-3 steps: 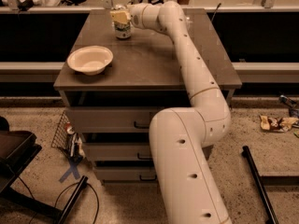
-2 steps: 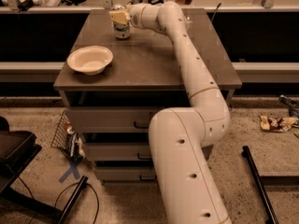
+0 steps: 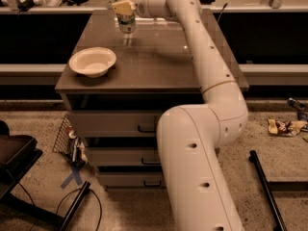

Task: Pick 7up can

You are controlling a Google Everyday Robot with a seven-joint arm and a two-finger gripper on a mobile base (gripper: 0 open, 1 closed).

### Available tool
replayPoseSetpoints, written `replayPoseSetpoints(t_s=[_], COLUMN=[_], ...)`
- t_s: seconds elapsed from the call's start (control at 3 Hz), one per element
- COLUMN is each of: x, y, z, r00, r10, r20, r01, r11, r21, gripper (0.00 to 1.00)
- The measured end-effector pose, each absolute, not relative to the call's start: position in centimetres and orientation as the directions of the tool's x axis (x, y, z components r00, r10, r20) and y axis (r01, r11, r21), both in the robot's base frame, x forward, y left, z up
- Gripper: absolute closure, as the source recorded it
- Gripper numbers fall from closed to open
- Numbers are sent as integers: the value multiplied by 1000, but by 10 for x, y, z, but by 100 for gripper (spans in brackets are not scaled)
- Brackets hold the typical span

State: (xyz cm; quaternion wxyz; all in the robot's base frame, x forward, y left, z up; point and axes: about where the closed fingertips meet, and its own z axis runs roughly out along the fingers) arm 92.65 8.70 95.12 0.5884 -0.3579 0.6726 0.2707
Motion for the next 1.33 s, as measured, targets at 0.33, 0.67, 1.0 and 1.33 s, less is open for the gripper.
replayPoseSetpoints(t_s=[0.33,0.67,1.0,1.33], x=[899,865,816,785], y=[77,49,4,-7], z=[990,1048,1132,1173], r00=[-55,-33,70,126], r10=[-201,-201,-144,-93], r20=[-978,-979,-987,-988], r01=[-810,-786,-727,-699], r11=[582,610,670,698], r21=[-74,-99,-149,-154], gripper=[100,100,100,100])
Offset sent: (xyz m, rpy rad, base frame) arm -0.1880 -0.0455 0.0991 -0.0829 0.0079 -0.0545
